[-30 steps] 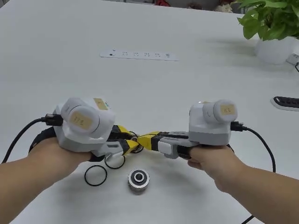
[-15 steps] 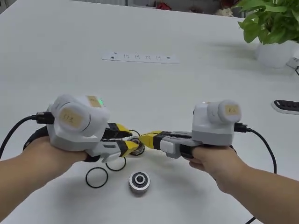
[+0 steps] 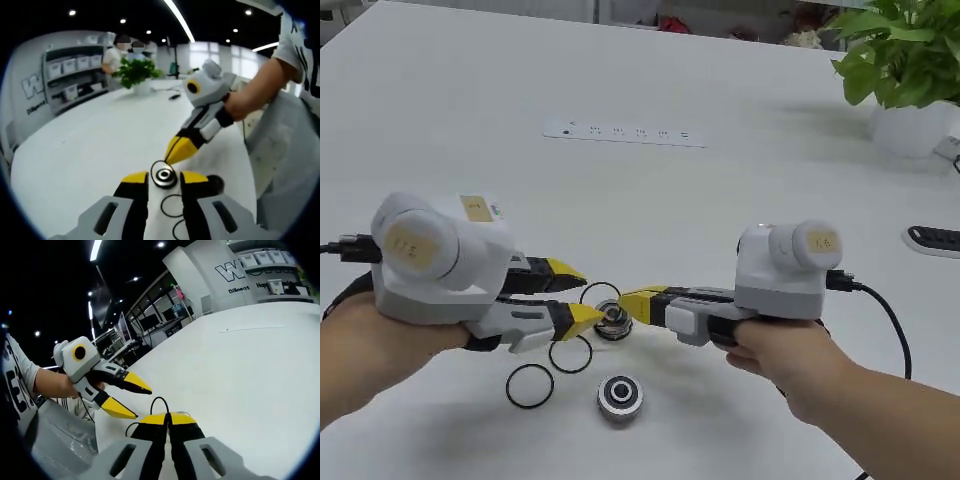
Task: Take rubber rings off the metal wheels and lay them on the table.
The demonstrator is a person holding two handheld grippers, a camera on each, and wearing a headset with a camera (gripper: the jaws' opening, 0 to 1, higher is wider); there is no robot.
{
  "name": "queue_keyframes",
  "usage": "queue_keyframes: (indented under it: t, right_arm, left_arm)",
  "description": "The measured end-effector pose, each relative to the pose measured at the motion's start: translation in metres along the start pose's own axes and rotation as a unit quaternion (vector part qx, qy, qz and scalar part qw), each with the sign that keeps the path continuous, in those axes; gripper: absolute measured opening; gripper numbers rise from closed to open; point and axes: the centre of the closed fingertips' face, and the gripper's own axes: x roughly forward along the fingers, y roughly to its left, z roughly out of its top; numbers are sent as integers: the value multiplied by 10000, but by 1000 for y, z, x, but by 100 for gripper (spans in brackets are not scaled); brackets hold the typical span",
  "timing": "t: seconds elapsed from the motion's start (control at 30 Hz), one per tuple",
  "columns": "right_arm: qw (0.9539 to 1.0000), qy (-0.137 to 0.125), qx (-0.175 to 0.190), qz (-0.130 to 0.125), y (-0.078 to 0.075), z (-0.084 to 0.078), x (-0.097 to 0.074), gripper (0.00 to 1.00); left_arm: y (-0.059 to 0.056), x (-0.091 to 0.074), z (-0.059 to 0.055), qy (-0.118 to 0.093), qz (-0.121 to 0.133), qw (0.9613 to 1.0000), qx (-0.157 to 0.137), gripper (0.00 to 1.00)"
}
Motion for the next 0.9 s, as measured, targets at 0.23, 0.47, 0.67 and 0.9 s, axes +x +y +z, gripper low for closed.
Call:
queue_keyframes:
  t: [0.23, 0.47, 0.67, 0.9]
  right_arm:
    - [9999, 82, -18, 85, 8, -2, 4, 0]
    - [9995, 227, -54, 199, 18, -8, 8, 0]
    - [9988, 377, -60, 310, 26, -14, 13, 0]
    - [9973, 600, -42, 413, 34, -24, 20, 0]
  left_arm:
    - [2, -13, -3, -35, 78, 10000, -33, 32]
    - [1, -23, -7, -57, 87, 9999, -62, 37]
    - [-2, -32, -14, -23, 55, 10000, -49, 42]
    - [-5, -41, -18, 11, 71, 10000, 70, 45]
